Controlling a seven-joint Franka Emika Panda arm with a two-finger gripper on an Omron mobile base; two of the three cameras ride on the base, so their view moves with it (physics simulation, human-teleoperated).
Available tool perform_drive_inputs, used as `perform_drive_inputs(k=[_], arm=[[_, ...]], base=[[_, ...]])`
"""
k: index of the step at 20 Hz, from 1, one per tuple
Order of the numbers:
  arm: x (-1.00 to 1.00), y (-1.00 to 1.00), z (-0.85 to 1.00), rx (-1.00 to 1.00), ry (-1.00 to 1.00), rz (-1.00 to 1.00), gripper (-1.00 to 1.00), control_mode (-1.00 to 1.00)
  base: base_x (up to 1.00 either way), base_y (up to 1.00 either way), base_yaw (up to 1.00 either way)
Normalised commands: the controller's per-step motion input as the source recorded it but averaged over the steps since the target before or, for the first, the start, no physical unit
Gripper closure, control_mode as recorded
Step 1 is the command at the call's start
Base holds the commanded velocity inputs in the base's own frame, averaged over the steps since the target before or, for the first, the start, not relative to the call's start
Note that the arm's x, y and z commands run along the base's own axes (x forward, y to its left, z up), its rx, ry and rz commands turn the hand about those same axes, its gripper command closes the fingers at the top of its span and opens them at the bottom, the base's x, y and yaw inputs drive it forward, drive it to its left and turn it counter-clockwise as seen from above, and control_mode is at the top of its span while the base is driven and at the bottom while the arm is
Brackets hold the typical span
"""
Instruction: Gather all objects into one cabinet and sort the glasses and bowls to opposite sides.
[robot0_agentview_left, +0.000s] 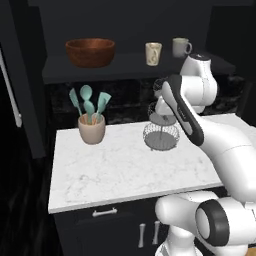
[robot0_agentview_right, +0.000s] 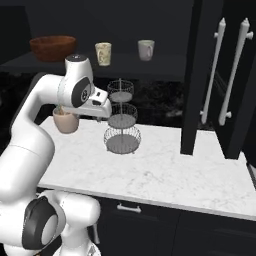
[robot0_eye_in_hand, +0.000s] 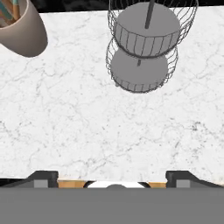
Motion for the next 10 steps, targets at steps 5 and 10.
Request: perform_drive_inputs(k=[5,10], arm=[[0.0,0.0,0.0,0.0,0.0,0.0,-1.0,1.0],[0.0,0.0,0.0,0.0,0.0,0.0,-1.0,1.0]], base=[[-0.75,0.0,-0.05],[-0.79,0.0,-0.04]])
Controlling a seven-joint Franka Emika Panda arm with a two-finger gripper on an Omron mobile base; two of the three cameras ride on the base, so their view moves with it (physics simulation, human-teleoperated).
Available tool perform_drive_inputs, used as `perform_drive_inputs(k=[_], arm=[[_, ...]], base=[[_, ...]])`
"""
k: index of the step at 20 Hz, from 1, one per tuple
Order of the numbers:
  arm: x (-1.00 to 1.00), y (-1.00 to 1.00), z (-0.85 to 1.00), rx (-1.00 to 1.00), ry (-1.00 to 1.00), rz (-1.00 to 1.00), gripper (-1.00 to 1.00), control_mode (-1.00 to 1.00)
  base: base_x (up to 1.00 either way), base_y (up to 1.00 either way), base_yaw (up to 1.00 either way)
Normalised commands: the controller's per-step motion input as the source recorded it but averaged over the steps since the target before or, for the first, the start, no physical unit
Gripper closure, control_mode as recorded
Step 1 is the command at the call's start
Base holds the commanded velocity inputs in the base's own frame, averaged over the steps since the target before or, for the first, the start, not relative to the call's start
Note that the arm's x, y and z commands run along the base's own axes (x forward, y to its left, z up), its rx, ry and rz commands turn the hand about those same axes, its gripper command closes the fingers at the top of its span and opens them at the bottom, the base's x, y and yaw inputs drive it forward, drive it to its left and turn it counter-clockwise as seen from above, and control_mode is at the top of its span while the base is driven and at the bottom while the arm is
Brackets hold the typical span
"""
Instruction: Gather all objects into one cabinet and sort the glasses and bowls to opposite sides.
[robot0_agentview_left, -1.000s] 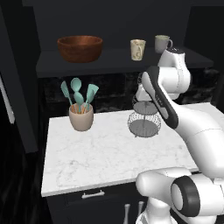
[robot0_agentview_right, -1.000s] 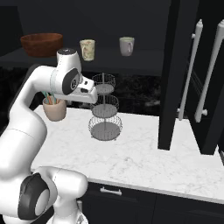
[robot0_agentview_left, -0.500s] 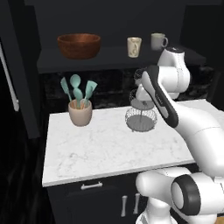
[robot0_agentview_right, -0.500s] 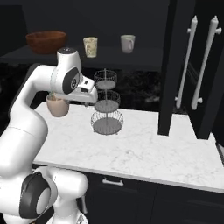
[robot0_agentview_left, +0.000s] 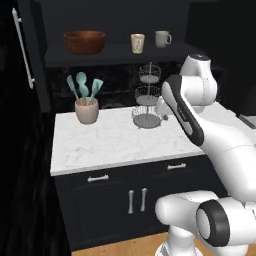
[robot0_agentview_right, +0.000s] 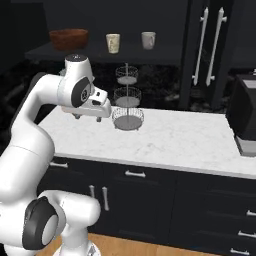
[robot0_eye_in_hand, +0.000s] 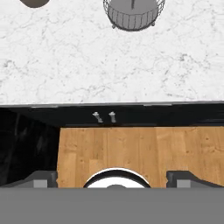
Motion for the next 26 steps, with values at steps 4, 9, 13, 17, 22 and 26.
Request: perform_drive_inputs(k=[4,9,13,17,22,26], arm=[[0.0,0.0,0.0,0.0,0.0,0.0,-1.0,1.0],[0.0,0.0,0.0,0.0,0.0,0.0,-1.0,1.0],[0.0,0.0,0.0,0.0,0.0,0.0,-1.0,1.0],[0.0,0.0,0.0,0.0,0.0,0.0,-1.0,1.0],[0.0,0.0,0.0,0.0,0.0,0.0,-1.0,1.0],[0.0,0.0,0.0,0.0,0.0,0.0,-1.0,1.0]], base=[[-0.85,0.0,-0.04],[-0.88,-0.01,-0.03],[-0.89,-0.28,0.0],[-0.68,-0.5,-0.01],[-0.3,-0.76,-0.04],[0.0,-0.98,-0.03]])
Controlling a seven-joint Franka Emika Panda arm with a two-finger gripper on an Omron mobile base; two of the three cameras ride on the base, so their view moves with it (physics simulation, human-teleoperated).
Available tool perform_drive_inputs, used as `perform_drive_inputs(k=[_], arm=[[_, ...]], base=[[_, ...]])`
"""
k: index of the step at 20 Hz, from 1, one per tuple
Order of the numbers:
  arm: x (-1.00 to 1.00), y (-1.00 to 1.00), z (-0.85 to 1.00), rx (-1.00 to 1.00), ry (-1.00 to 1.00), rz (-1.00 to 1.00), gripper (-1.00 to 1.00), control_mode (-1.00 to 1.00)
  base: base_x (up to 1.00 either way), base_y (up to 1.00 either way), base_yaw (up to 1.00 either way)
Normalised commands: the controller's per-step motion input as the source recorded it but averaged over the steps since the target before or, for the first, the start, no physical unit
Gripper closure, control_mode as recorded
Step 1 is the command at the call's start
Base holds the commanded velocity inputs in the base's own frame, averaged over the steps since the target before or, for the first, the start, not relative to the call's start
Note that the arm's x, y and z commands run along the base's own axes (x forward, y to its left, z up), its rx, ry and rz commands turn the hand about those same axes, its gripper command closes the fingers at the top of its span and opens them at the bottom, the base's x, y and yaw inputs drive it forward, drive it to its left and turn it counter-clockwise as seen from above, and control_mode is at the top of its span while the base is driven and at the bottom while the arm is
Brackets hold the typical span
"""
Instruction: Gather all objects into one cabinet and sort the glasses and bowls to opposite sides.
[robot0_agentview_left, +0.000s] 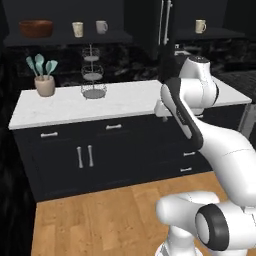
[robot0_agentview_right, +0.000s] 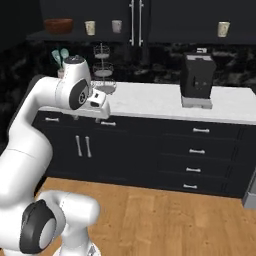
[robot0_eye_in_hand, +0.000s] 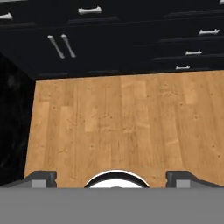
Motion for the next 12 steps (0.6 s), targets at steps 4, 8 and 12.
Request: perform_drive_inputs(k=[4,8,12], arm=[[0.0,0.0,0.0,0.0,0.0,0.0,-1.0,1.0],[0.0,0.0,0.0,0.0,0.0,0.0,-1.0,1.0],[0.0,0.0,0.0,0.0,0.0,0.0,-1.0,1.0]], base=[[0.0,-0.99,-0.02],[0.01,-0.93,-0.02],[0.32,-0.72,-0.02]])
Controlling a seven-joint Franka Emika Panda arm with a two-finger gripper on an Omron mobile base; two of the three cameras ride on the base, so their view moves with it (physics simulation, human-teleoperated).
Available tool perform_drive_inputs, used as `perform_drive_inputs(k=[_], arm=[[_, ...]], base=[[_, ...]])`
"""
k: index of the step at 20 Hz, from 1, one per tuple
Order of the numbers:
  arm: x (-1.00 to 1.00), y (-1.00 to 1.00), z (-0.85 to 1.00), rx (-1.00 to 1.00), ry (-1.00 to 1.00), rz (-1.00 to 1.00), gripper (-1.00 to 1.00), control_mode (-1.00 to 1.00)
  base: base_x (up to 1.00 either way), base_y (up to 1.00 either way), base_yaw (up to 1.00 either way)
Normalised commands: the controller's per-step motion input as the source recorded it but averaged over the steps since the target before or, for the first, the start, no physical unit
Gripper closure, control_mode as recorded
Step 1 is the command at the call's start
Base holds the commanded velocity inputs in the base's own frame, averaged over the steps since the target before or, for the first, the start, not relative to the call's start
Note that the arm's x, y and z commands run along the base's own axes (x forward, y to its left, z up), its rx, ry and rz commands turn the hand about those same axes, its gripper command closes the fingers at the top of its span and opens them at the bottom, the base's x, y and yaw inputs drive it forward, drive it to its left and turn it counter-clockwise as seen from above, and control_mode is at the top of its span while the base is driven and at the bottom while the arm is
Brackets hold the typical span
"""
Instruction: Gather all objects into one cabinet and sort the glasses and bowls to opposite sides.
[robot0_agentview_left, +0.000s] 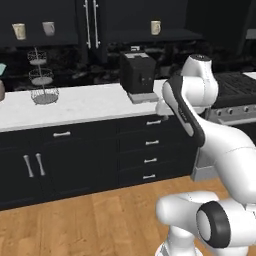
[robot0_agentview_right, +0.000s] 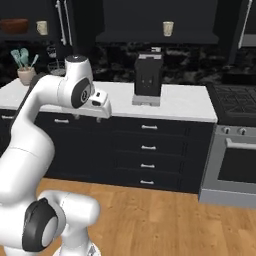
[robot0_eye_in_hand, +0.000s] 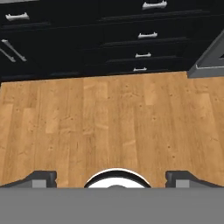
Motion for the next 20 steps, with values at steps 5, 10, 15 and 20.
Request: perform_drive_inputs(k=[5,10,15,20], arm=[[0.0,0.0,0.0,0.0,0.0,0.0,-1.0,1.0],[0.0,0.0,0.0,0.0,0.0,0.0,-1.0,1.0],[0.0,0.0,0.0,0.0,0.0,0.0,-1.0,1.0],[0.0,0.0,0.0,0.0,0.0,0.0,-1.0,1.0]], base=[[0.77,-0.4,0.0],[0.83,-0.47,0.0],[0.93,-0.63,0.0],[0.88,-0.38,0.0]])
